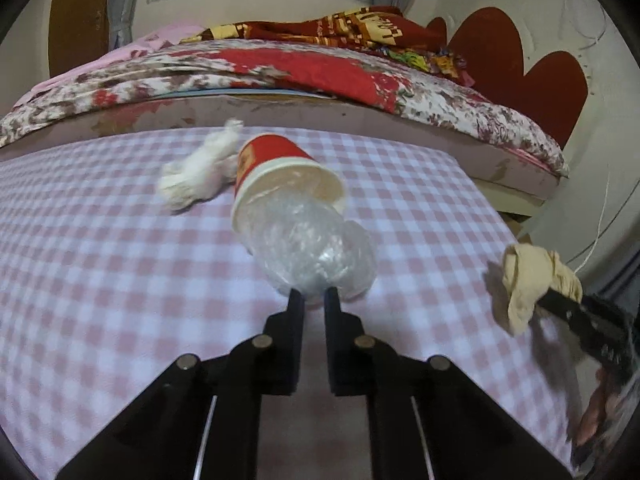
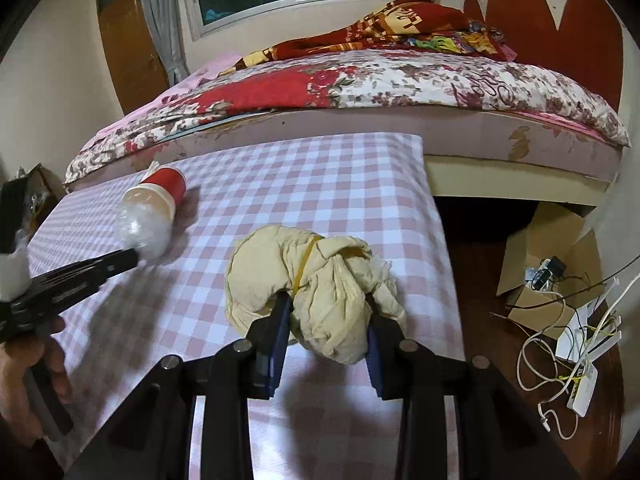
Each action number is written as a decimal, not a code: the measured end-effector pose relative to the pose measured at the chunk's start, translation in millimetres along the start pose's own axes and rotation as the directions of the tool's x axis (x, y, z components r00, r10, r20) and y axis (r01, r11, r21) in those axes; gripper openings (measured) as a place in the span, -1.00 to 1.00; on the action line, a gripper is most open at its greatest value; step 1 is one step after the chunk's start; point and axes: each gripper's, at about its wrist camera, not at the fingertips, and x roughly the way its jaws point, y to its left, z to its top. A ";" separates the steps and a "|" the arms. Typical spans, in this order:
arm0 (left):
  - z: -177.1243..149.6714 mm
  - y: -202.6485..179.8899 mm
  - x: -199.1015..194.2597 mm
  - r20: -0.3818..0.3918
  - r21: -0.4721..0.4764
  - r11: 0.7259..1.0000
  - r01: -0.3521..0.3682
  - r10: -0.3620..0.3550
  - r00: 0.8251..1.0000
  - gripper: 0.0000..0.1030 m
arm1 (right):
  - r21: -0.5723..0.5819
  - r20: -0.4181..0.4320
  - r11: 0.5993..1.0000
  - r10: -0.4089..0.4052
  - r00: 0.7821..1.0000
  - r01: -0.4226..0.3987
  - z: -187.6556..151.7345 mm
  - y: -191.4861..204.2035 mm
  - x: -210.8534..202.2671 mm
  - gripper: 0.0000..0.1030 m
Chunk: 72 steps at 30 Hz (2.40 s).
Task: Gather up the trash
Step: 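Grasp the beige cloth bundle with the right tool while the left tool grasps the clear plastic bag, then carry the plastic bag with the left tool while the right tool carries the beige bundle over the bin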
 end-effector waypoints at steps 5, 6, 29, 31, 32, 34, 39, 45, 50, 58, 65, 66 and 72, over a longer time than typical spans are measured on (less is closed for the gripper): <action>-6.9 9.1 -20.6 0.026 0.060 0.998 -0.026 0.025 0.999 -0.87 | -0.016 -0.005 1.000 0.005 1.000 -0.005 -5.8 17.4 -6.3 -0.31; -8.3 11.1 -24.0 0.027 0.063 0.998 -0.028 0.027 0.999 -0.88 | -0.019 -0.003 1.000 0.006 1.000 -0.006 -7.1 21.2 -9.1 -0.31; 7.3 24.0 11.8 -0.057 0.032 0.998 -0.052 0.054 0.997 -0.11 | 0.025 -0.043 1.000 -0.010 0.999 0.011 -10.0 34.6 -14.5 -0.31; 1.3 18.2 2.2 -0.037 0.073 0.995 -0.061 0.064 0.997 -0.12 | 0.025 -0.036 1.000 -0.012 0.999 0.013 -10.6 35.0 -17.8 -0.31; -2.3 15.4 -2.1 -0.032 0.083 0.995 -0.061 0.064 0.997 -0.13 | 0.025 -0.034 1.000 -0.013 0.999 0.014 -11.0 35.2 -18.9 -0.31; -12.9 8.6 -18.9 -0.007 0.108 0.992 -0.060 0.061 0.998 -0.13 | 0.025 -0.026 1.000 -0.016 1.000 0.017 -12.8 36.5 -25.0 -0.31; -31.5 -8.2 -53.7 0.030 0.156 0.987 -0.041 0.037 0.999 -0.13 | 0.013 -0.006 1.000 -0.015 1.000 0.015 -19.4 44.7 -47.0 -0.31; -44.1 -31.1 -93.6 0.081 0.195 0.981 -0.018 0.002 0.997 -0.13 | -0.010 0.045 1.000 -0.019 0.999 0.020 -33.7 57.5 -92.7 -0.31; -56.5 -47.0 -120.7 0.109 0.217 0.976 0.010 -0.034 0.993 -0.13 | -0.008 0.091 1.000 -0.022 0.996 0.023 -49.6 60.8 -134.5 -0.31; -78.0 -68.8 -148.9 0.130 0.240 0.969 0.049 -0.083 0.988 -0.13 | 0.004 0.144 0.999 -0.040 0.989 0.040 -75.6 56.7 -188.8 -0.31; -101.8 -97.9 -166.2 0.128 0.285 0.954 0.091 -0.132 0.983 -0.13 | 0.036 0.172 0.997 -0.070 0.983 0.065 -102.8 39.7 -224.5 -0.31; -105.5 -103.7 -167.0 0.124 0.294 0.951 0.099 -0.141 0.982 -0.13 | 0.042 0.173 0.997 -0.075 0.982 0.069 -106.8 36.6 -228.5 -0.31; -126.1 -140.9 -171.0 0.097 0.355 0.922 0.155 -0.201 0.975 -0.13 | 0.108 0.176 0.986 -0.149 0.973 0.131 -141.6 2.1 -255.2 -0.31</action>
